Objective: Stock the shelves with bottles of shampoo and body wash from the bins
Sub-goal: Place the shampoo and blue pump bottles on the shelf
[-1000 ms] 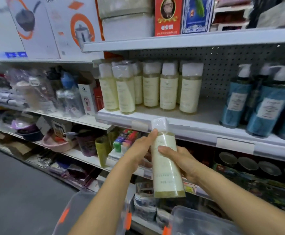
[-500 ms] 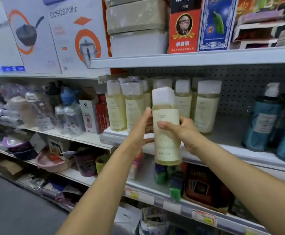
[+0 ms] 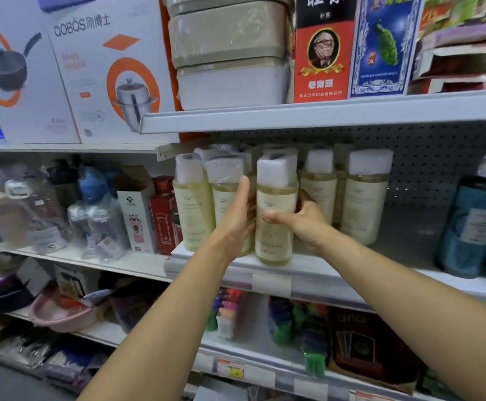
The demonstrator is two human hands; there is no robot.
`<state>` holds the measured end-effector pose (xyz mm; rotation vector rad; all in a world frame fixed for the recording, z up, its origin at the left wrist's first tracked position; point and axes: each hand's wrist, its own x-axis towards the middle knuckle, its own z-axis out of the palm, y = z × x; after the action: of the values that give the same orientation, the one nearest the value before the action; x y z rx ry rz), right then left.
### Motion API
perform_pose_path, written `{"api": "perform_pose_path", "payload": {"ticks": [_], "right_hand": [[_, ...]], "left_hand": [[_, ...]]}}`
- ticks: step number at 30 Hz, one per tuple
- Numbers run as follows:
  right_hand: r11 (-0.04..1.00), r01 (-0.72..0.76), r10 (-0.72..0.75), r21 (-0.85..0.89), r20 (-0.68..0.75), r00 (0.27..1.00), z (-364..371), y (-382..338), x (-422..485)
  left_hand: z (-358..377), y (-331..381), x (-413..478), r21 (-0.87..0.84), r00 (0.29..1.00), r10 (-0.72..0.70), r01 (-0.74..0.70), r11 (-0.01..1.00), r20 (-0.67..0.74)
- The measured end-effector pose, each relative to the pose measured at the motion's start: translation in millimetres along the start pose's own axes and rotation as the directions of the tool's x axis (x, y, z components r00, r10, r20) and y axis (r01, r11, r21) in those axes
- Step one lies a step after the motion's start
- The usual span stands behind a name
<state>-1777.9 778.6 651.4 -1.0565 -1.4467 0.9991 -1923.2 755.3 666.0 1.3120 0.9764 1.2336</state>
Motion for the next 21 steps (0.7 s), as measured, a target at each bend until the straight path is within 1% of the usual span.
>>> {"api": "perform_pose_path", "payload": {"ticks": [2,7,12,15,18,21], "right_hand": [[1.0,-0.004,0.004,-0.002,-0.002,1.0,2,6,3],[0.998,-0.006,0.01,-0.061,0.072,0.997,-2,6,12],[0.994,-0.017,0.027,-0.112,0.089,0.996,-2,5,11],[0.989,-0.025,0.037,-0.146,0.078,0.996,-1,4,8],[0.978,-0.035,0.04,-0.205,0.018,0.999,1,5,-1],[0.976,-0.082,0.079,-0.2,-0.023,0.997,-4,10,-12]], "left_hand": [[-1,-7,4,-0.021,1.0,-0.006,0.007,1.0,0.008],[-3,-11,8,-0.061,1.0,-0.018,0.019,0.998,0.019],[-4,-13,3,-0.077,1.0,-0.029,0.028,0.997,-0.005],[-4,-14,-3,-0.114,0.998,-0.07,0.069,0.991,-0.008],[1,-17,-10,-0.188,0.988,-0.119,0.099,0.977,-0.099],[7,-19,-21,-0.284,0.971,-0.17,0.117,0.952,-0.17]]}}
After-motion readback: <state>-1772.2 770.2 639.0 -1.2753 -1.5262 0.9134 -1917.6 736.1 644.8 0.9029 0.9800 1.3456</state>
